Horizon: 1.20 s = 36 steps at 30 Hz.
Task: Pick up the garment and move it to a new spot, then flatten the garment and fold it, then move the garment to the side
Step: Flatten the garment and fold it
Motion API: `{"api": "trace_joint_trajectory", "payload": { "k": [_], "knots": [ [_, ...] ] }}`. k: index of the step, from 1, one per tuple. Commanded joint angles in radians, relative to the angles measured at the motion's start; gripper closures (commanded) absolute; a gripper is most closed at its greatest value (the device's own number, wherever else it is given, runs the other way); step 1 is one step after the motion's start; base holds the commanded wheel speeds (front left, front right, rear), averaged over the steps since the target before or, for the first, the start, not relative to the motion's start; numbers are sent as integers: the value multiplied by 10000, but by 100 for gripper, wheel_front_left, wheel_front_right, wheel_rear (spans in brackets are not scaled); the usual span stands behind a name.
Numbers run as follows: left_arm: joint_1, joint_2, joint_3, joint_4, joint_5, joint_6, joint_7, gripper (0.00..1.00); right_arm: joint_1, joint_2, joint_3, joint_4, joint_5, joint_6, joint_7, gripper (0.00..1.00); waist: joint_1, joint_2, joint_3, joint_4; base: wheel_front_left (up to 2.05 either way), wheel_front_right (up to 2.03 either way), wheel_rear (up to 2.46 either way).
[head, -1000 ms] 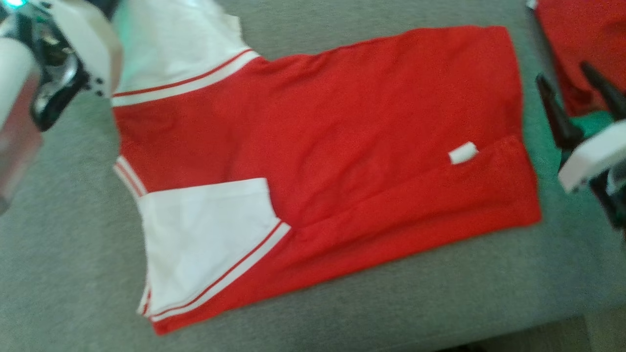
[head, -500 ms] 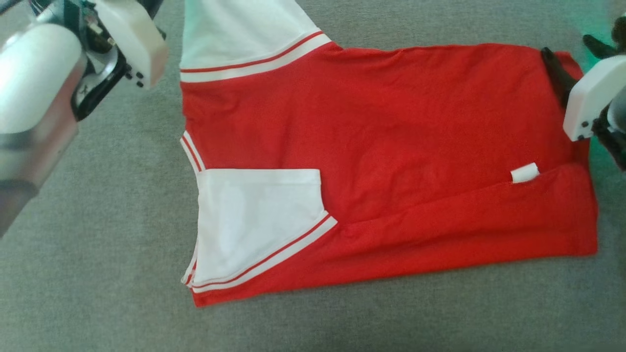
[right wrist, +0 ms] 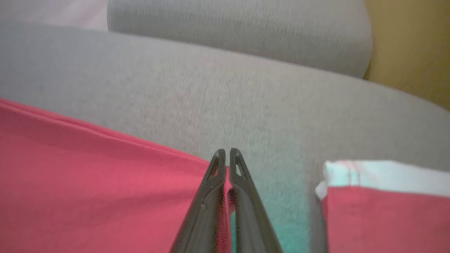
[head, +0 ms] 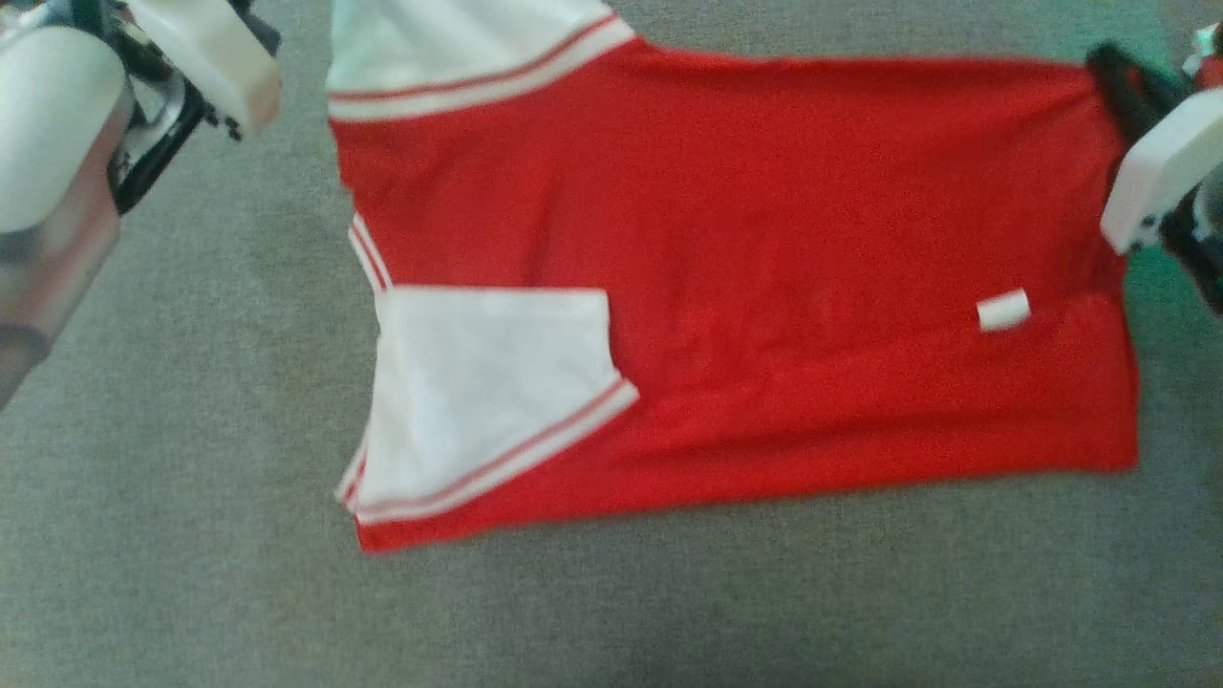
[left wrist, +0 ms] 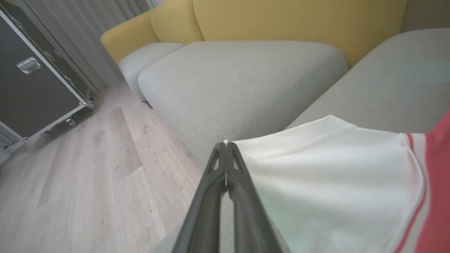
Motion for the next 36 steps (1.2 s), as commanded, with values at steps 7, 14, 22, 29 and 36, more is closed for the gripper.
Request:
{"api": "trace_joint_trajectory", "payload": {
  "k": [7,14,22,29,36],
  "knots": [
    [-704,2,943,193,128,307,-929,100,-437,-319,-693,-1,472,65,-1512,100,-1,0,-327,128,0,0,0],
    [443,289,974,-762,-8,269,-998,100,718,-505,-1289,-89,735,65,-2568,100,-1,0,-739,529,0,0,0],
    [2842,1486,1536,-3976,472,1536,-1009,100,2454,-627,-2298,-733,685,65,-3593,100,-1,0,-1045,965,0,0,0],
    [5106,2277,1601,-6220,460,2735,-1010,100,4232,-282,-3170,-1829,251,65,-3616,100,-1,0,-1352,1110,0,0,0],
    [6577,2270,1644,-6946,561,3369,-1011,100,5950,65,-4000,-3174,-673,65,-3031,100,-1,0,-1458,1203,0,0,0]
  ]
}}
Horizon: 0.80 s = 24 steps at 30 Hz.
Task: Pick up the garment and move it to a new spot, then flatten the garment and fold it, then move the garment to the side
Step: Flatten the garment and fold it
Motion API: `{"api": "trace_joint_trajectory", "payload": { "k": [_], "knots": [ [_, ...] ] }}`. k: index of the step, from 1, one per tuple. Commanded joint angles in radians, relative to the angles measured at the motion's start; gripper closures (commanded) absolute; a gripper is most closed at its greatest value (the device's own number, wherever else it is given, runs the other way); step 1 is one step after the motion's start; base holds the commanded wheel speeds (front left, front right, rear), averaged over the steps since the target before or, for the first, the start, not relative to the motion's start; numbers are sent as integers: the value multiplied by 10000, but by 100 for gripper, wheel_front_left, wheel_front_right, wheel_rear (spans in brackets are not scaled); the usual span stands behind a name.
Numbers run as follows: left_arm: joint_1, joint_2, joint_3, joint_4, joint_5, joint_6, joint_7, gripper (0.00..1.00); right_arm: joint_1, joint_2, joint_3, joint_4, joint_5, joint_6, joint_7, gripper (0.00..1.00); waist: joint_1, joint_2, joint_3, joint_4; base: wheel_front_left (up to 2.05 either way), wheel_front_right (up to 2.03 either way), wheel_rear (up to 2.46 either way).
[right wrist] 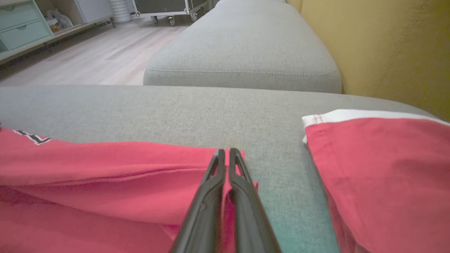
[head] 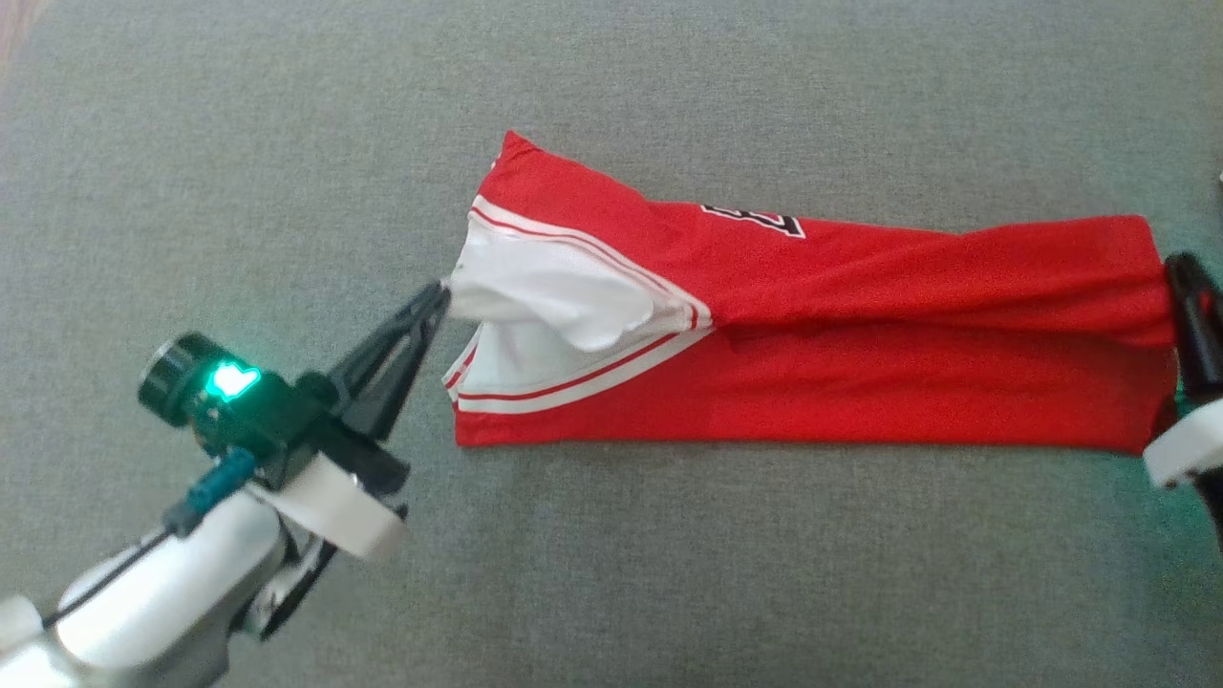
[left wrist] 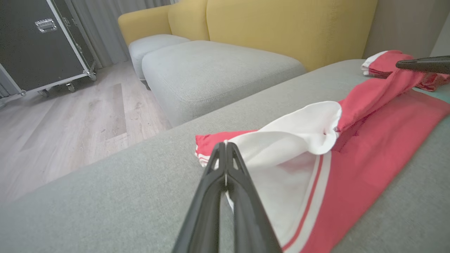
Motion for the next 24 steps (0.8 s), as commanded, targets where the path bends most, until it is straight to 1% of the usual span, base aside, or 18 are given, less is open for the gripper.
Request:
{"api": "trace_joint_trajectory", "payload": {
  "k": [1,3,4,5,6,7,8,10,13,16,17,19,21,24],
  "knots": [
    [-160,326,558,-241,133,38,-50,100,190,-181,8,-369,-129,65,43,100,2,-1,1,-11,0,0,0],
    [122,187,647,-246,194,0,-50,100,499,-26,-270,-685,-441,65,252,100,2,-1,11,-26,0,0,0],
    [244,118,706,-209,255,-6,-50,100,631,56,-406,-806,-612,65,393,53,2,-1,13,-30,0,0,0],
    [355,55,749,-147,317,-27,-50,100,743,157,-522,-931,-740,65,541,0,2,-1,9,-37,0,0,0],
    [456,-18,805,-87,401,-37,-50,56,832,278,-670,-1080,-839,65,635,0,2,-1,-1,-45,0,0,0],
    [567,-104,877,-22,465,-30,-50,0,910,411,-836,-1221,-888,65,723,0,2,-1,-24,-52,0,0,0],
    [686,-217,990,22,523,7,-50,0,1018,549,-1021,-1352,-926,65,800,0,2,-1,-71,-55,0,0,0],
    [1015,-532,1394,22,595,214,-51,0,1304,870,-1496,-1606,-1030,65,880,0,2,-1,-179,-55,0,0,0],
    [1802,-1192,2300,-67,826,847,-51,0,1743,1497,-2078,-1955,-1334,65,976,0,2,-1,-366,-92,0,0,0],
    [2713,-2010,3252,-231,1439,1504,-51,0,1954,2411,-2518,-2006,-1608,65,1011,0,2,-1,-525,-79,0,0,0],
    [3260,-2578,3810,-369,2087,1880,-51,0,1933,2941,-2901,-1844,-1855,65,976,0,2,-1,-609,15,0,0,0],
    [3770,-3106,4261,-499,2792,2188,-51,0,1760,3457,-3394,-1568,-1973,65,892,0,2,-1,-708,143,0,0,0],
    [4221,-3595,4557,-658,3496,2407,-51,0,1519,3838,-3924,-1244,-2069,65,782,0,2,-1,-791,308,0,0,0],
    [4810,-4242,4842,-935,4380,2563,-51,0,1162,4090,-4752,-620,-2495,65,643,0,2,-1,-916,580,0,0,0]
  ]
}}
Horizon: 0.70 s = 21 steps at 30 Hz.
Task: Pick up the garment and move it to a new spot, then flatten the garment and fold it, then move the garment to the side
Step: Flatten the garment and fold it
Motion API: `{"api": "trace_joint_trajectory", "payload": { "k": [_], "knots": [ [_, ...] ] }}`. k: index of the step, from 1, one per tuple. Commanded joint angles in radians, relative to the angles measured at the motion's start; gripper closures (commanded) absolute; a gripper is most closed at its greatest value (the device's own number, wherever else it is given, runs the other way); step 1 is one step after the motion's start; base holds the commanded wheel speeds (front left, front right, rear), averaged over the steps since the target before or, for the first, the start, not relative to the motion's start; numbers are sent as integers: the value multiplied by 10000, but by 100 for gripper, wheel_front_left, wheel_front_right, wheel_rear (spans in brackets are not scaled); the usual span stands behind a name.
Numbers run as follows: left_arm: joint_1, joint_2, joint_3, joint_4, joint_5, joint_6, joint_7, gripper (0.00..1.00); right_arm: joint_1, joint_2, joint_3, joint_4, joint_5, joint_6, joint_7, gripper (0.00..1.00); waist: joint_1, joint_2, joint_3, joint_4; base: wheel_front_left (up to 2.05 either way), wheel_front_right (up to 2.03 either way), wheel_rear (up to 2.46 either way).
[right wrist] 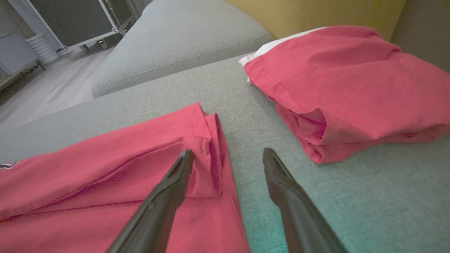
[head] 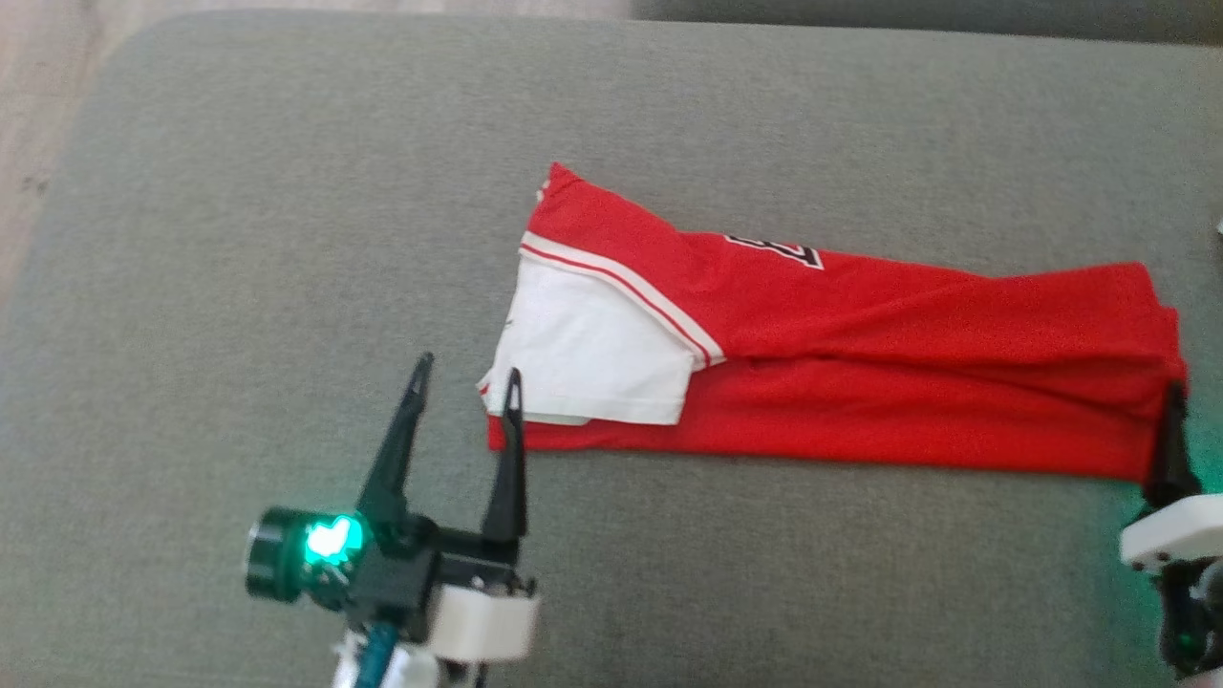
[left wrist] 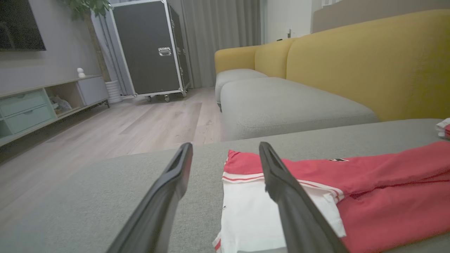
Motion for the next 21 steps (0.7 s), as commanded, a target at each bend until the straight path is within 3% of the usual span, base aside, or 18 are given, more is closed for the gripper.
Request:
{"api": "trace_joint_trajectory", "payload": {
  "k": [1,6,10,11,12,15,21],
  "knots": [
    [148,-240,560,-478,371,52,-51,0,-488,-53,-212,52,-344,65,-197,0,1,-1,-172,288,0,0,0],
    [841,-837,938,-676,1227,-148,-51,0,-933,111,-1109,1511,-1143,65,285,0,1,-1,-367,647,0,0,0],
    [1102,-1022,987,-632,1840,-362,-51,0,-1058,230,-834,2329,-1114,65,1127,0,1,-1,-512,889,0,0,0],
    [1166,-1087,1016,-623,1908,-393,-51,0,-1041,250,-627,2438,-946,65,1343,18,1,-1,-552,913,0,0,0],
    [1166,-1087,1016,-623,1908,-393,-51,0,-1041,250,-627,2438,-946,65,1343,18,1,-1,-552,913,0,0,0],
    [1280,-1197,1115,-638,2130,-484,-51,0,-900,213,-116,2463,-322,65,1814,100,1,-1,-648,959,0,0,0],
    [1446,-1209,1479,-664,2352,-609,-51,0,-490,-496,43,1811,295,65,1481,100,1,-1,-872,800,0,0,0]
  ]
}}
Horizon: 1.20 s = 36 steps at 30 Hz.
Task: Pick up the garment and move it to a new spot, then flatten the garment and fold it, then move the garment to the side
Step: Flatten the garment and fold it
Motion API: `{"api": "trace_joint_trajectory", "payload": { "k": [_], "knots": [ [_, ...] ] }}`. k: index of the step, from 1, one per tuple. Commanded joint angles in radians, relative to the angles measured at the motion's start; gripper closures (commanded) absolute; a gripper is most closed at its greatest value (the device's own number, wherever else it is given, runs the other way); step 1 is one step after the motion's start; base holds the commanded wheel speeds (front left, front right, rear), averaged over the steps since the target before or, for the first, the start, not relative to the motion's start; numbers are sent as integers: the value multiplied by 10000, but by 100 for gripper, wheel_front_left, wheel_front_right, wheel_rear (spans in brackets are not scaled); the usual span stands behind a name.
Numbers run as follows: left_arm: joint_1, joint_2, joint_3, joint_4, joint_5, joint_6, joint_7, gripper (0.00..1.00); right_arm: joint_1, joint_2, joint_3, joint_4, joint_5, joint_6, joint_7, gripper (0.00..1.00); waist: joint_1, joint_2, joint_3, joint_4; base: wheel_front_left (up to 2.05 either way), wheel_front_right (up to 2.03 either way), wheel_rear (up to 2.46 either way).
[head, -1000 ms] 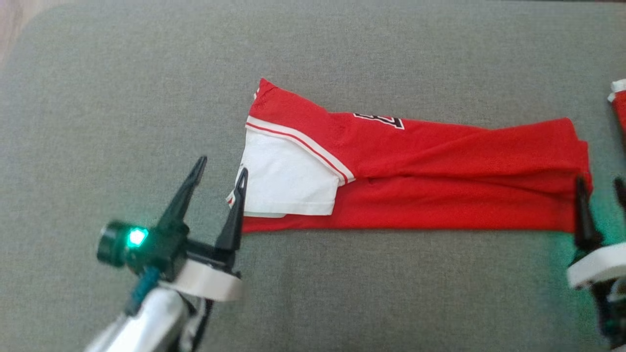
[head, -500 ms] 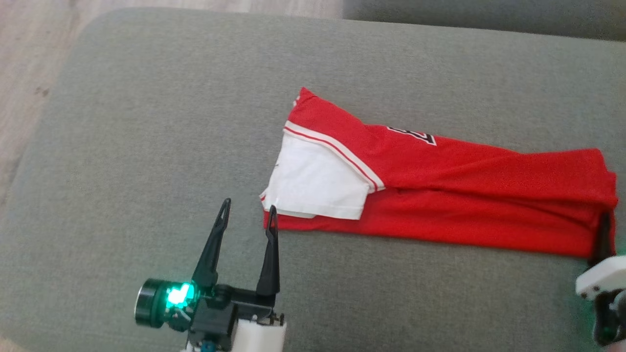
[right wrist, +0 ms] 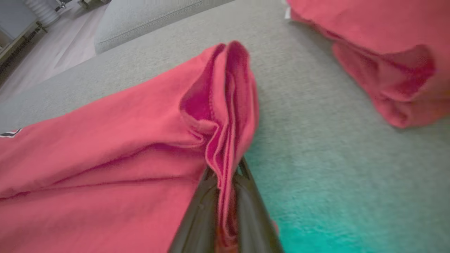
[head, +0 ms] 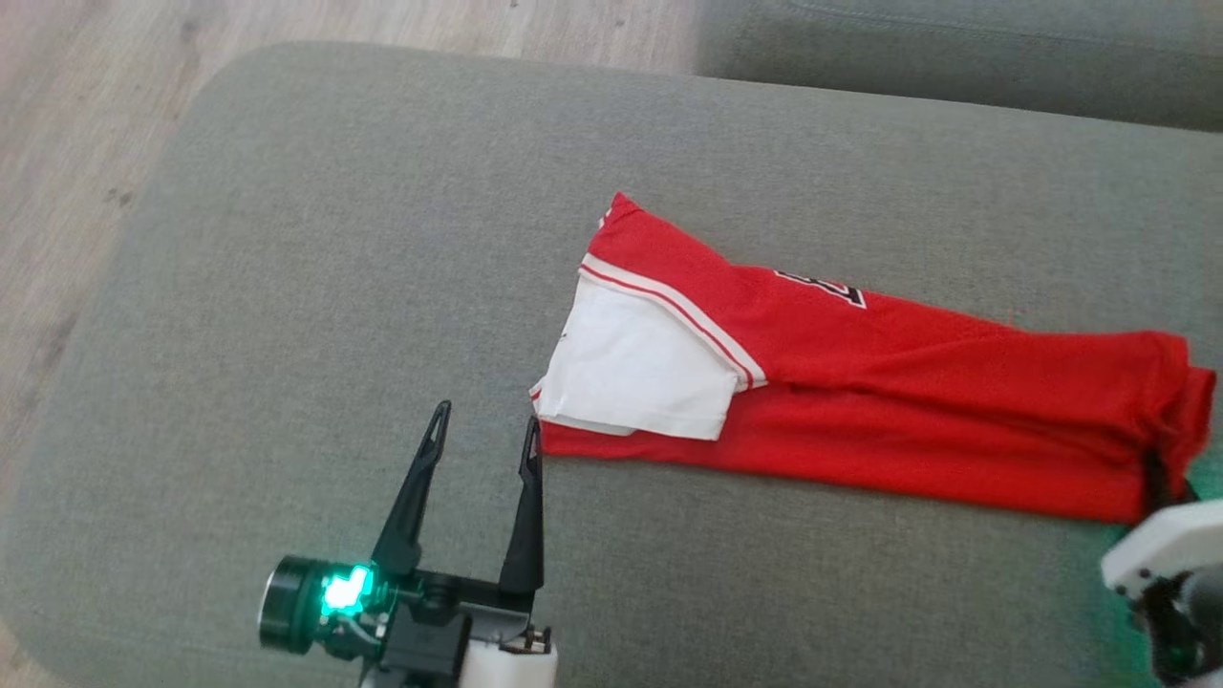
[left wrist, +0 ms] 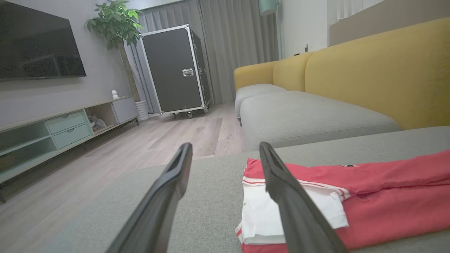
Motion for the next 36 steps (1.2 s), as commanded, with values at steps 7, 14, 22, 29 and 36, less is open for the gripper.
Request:
{"api": "trace_joint_trajectory", "payload": {
  "k": [7,14,22,29,36],
  "knots": [
    [108,18,640,-414,210,-202,-51,0,282,-1508,-375,-1353,474,65,-106,100,-1,-1,-296,-507,0,0,0],
    [286,-13,708,-310,249,-491,-51,0,248,-1723,420,-3549,1821,65,928,100,-1,-1,-569,-808,0,0,0],
    [316,80,573,-111,484,-880,-51,0,323,-103,3017,-6060,3736,65,2584,100,-1,-1,-610,-606,0,0,0],
    [231,106,565,29,533,-1025,-51,0,-324,702,4400,-5320,3746,65,2455,100,-1,-1,-404,-9,0,0,0],
    [195,26,566,123,527,-1076,-51,0,-569,742,5716,-4086,4266,65,1575,100,-1,-1,-270,396,0,0,0]
  ]
}}
